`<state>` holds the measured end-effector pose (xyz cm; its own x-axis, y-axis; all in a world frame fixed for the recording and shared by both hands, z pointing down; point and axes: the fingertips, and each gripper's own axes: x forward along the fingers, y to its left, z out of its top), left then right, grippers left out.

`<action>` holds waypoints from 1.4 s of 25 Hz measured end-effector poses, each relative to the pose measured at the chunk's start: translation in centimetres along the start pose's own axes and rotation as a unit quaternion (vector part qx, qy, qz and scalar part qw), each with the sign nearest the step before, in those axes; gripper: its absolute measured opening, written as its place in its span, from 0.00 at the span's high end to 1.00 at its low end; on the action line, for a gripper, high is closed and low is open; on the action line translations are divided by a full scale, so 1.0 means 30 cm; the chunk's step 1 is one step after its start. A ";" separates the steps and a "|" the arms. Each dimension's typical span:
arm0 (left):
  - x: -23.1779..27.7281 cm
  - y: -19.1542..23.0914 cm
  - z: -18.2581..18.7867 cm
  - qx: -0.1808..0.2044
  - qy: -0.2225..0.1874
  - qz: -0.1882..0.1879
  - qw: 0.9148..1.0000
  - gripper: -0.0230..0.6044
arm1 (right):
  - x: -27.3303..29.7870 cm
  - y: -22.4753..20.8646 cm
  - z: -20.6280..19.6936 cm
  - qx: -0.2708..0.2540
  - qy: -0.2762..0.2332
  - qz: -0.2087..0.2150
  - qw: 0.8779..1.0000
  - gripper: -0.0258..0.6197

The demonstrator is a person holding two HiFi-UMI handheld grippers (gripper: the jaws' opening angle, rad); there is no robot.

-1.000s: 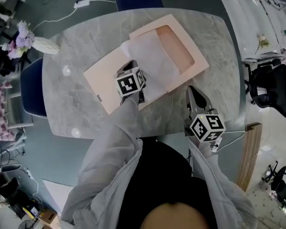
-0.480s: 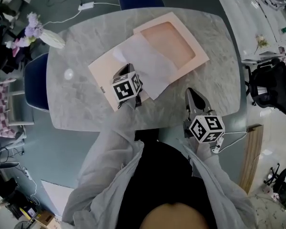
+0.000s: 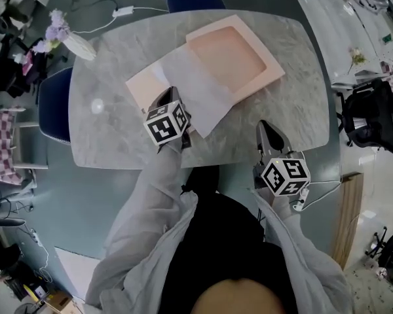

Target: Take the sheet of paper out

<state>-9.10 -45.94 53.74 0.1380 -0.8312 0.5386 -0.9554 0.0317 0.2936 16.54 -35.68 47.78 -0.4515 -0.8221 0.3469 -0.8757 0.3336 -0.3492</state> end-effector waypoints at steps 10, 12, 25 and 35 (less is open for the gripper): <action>-0.231 -0.103 0.020 0.026 -0.053 -0.037 0.998 0.96 | -0.150 0.058 -0.030 -0.007 -0.022 0.006 1.000 0.95; -0.281 -0.121 0.014 0.030 -0.060 -0.047 0.997 0.96 | -0.186 0.069 -0.039 -0.008 -0.026 0.007 1.000 0.95; -0.628 -0.189 -0.081 0.053 -0.087 -0.112 0.988 0.96 | -0.419 0.183 -0.081 -0.026 -0.047 0.018 0.998 0.95; -0.857 -0.237 -0.170 0.077 -0.096 -0.181 0.976 0.96 | -0.565 0.252 -0.093 -0.040 -0.075 0.014 0.996 0.95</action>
<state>-4.53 -21.98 41.83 0.4370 -0.8615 0.2587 -0.8826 -0.3554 0.3078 17.09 -17.93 41.68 -0.4509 -0.8695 0.2019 -0.8765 0.3885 -0.2843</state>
